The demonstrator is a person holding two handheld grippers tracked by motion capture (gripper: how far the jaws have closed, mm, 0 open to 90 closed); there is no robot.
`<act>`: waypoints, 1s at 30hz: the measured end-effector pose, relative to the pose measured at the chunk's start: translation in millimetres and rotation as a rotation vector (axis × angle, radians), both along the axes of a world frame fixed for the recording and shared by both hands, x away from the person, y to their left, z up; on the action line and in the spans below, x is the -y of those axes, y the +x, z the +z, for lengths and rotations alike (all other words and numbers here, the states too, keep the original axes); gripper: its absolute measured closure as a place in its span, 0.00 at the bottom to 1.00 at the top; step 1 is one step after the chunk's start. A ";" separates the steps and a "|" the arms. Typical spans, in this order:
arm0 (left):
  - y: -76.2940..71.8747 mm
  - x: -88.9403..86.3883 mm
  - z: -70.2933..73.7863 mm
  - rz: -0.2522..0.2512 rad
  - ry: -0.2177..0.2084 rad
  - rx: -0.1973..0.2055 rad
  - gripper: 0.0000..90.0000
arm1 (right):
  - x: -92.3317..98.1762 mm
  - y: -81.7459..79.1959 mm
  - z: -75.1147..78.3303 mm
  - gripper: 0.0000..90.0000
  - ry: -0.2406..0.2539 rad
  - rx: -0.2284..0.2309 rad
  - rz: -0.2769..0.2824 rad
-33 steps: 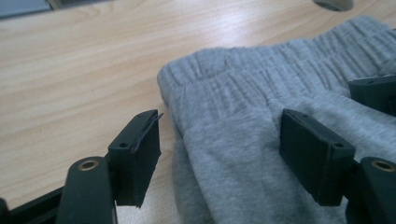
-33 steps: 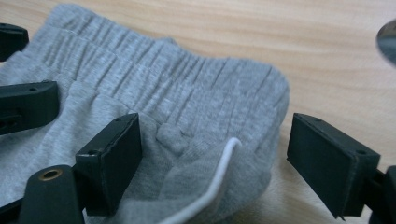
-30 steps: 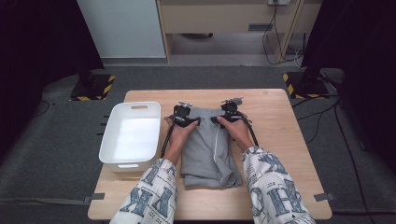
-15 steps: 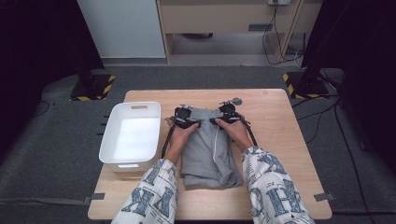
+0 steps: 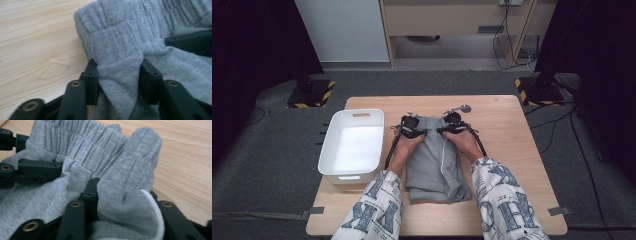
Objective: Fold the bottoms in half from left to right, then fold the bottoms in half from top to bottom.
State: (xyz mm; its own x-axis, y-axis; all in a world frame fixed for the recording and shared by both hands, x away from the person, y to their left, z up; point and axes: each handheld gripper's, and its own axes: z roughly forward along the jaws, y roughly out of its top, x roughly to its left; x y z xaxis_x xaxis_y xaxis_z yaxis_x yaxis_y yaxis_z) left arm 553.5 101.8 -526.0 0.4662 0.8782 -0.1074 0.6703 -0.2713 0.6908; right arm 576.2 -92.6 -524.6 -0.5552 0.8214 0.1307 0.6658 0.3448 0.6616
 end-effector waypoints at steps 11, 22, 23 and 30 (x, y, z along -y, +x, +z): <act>-3.9 6.6 4.0 -0.031 0.002 0.002 0.79 | 3.0 -3.5 4.9 0.80 -0.060 0.001 0.025; -6.5 8.7 11.0 -0.032 -0.017 0.010 0.81 | 9.0 -6.7 9.9 0.81 -0.062 0.035 0.030; -7.0 9.2 12.7 -0.032 -0.020 0.015 0.81 | 9.5 -7.1 11.1 0.81 -0.061 0.035 0.029; -10.0 12.0 24.9 -0.031 -0.034 0.052 0.82 | 14.9 -8.7 23.0 0.82 -0.050 0.066 0.020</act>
State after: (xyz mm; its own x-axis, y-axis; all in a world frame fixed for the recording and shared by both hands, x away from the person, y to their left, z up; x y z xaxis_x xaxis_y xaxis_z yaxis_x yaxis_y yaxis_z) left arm 543.5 89.8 -501.2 0.4987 0.8595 -0.1119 0.6249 -0.2671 0.7336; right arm 567.4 -107.6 -501.6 -0.5776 0.8147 0.0524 0.6141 0.3913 0.6854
